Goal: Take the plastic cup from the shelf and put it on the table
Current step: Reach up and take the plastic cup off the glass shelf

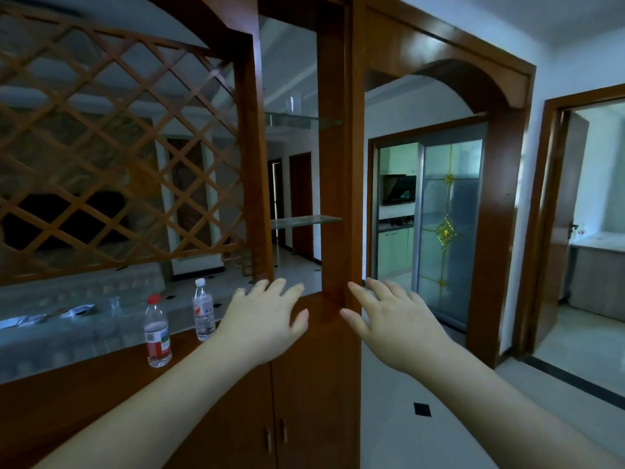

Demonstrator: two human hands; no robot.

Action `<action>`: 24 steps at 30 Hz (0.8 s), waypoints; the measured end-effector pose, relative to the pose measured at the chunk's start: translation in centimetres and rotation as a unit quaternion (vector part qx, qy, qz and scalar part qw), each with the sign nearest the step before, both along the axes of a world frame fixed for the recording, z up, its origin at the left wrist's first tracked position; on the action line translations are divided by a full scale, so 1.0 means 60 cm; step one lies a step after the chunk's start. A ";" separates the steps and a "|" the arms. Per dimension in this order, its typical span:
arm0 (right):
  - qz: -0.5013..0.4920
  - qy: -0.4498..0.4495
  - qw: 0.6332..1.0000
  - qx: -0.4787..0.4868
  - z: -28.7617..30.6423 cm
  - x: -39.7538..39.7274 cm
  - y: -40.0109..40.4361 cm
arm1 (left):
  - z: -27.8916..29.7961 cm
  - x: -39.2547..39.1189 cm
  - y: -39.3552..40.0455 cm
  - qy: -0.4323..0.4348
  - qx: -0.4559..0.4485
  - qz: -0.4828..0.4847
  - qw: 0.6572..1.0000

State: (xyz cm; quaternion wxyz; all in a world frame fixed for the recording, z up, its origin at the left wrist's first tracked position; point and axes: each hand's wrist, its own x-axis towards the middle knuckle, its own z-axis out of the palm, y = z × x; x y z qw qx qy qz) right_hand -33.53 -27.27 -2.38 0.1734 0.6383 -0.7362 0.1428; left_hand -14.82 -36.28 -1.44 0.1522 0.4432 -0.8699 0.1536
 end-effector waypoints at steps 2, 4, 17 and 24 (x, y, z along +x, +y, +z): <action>-0.009 0.005 1.000 -0.014 0.002 -0.018 -0.036 | -0.003 -0.019 -0.039 0.009 0.000 -0.017 1.000; -0.017 0.008 1.000 -0.016 0.003 -0.039 -0.067 | -0.005 -0.044 -0.073 0.012 0.006 -0.033 0.999; -0.004 0.022 0.998 -0.054 0.025 -0.265 -0.257 | 0.040 -0.273 -0.257 0.025 -0.064 -0.041 0.997; 0.033 0.024 0.997 -0.070 0.075 -0.375 -0.378 | 0.078 -0.378 -0.367 0.008 -0.053 -0.004 0.999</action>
